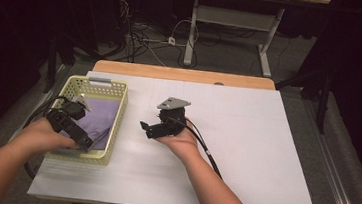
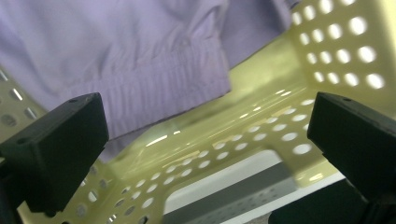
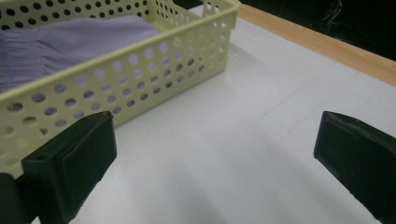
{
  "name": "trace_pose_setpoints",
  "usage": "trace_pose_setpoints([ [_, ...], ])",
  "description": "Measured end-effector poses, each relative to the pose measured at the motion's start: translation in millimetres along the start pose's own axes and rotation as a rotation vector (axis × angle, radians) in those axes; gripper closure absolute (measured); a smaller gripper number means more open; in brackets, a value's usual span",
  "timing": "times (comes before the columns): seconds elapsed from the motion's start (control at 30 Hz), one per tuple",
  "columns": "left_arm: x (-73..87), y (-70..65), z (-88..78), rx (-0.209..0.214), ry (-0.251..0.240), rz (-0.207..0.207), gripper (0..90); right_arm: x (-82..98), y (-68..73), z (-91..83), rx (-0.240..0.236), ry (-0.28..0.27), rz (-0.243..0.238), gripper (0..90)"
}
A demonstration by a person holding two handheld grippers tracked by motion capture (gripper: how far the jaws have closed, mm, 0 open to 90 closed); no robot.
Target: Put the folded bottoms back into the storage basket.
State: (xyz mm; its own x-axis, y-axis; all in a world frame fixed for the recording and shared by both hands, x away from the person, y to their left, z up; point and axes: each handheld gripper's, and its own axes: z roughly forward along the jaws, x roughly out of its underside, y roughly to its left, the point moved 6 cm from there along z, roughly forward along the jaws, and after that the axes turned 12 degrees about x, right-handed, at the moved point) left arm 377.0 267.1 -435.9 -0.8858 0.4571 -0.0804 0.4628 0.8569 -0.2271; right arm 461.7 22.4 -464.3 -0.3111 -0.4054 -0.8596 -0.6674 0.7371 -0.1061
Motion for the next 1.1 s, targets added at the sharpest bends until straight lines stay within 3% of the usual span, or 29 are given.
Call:
trace_pose_setpoints([
  [0.33,-11.6,-25.1,3.6,0.013,0.007,0.038,0.0,32.4,-14.4,-33.1,0.040,-0.007,0.003,0.2],
  [0.83,-29.8,-63.8,6.0,0.010,0.012,0.108,0.0,70.6,-31.3,-85.5,0.071,-0.027,0.051,0.2],
  [1.1,-44.1,-85.9,15.8,0.022,0.011,0.156,0.0,89.0,-47.0,-108.4,0.101,-0.020,0.071,0.2],
])
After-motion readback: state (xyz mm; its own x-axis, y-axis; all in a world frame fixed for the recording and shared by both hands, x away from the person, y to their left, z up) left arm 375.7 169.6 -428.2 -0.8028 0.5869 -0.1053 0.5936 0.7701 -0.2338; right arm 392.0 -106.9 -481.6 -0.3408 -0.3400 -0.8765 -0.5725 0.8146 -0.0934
